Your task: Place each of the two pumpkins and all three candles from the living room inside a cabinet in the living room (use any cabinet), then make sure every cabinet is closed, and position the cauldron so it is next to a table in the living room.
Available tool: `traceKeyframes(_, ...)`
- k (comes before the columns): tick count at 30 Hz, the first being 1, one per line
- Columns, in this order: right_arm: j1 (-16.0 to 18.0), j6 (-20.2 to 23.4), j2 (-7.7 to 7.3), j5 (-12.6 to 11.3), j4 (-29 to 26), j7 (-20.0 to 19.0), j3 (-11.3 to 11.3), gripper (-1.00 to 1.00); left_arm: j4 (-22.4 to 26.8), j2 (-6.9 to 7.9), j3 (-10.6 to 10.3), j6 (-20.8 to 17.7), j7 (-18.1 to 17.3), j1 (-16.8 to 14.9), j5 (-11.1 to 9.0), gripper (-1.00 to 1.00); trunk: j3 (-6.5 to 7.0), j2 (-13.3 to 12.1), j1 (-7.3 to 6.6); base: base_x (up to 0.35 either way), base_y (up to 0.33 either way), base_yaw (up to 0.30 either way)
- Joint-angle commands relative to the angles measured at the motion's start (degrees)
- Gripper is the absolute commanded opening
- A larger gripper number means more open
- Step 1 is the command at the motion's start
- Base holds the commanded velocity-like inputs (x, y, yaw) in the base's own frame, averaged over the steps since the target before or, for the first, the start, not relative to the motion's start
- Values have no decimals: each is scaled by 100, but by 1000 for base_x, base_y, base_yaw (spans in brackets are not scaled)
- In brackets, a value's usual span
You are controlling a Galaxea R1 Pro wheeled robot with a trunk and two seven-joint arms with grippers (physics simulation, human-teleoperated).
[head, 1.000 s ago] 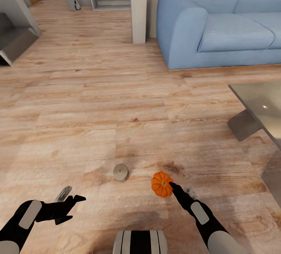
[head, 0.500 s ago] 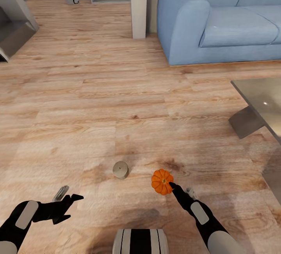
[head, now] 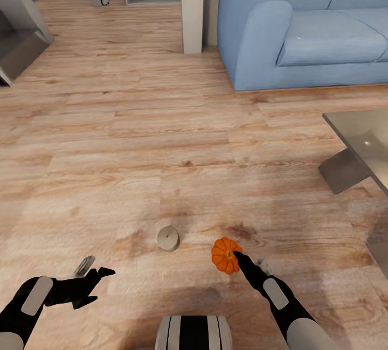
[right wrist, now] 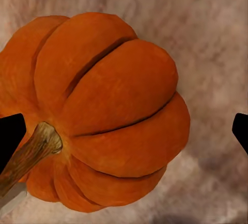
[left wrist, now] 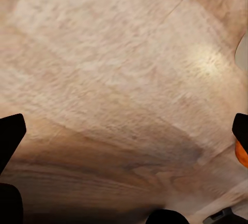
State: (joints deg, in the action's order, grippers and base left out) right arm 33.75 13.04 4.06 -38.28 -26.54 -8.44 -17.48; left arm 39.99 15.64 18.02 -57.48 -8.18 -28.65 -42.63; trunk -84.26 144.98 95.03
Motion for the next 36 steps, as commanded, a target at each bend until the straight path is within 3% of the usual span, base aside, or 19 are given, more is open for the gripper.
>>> traceKeyframes(1,0,2,-1,2,0,0,3,100,0,0,0,0,0,0,0,100,0,0,0,30,30,0)
traceKeyframes(8,0,22,0,-3,6,8,-18,100,0,0,0,0,0,0,0,100,0,0,0,46,49,0)
traceKeyframes(22,0,33,-1,-4,9,9,-28,100,0,-8,0,0,0,0,0,100,-177,11,21,1,1,0)
traceKeyframes(36,0,45,-2,5,9,9,-23,100,0,-9,-9,0,0,0,0,100,-177,11,21,23,30,0)
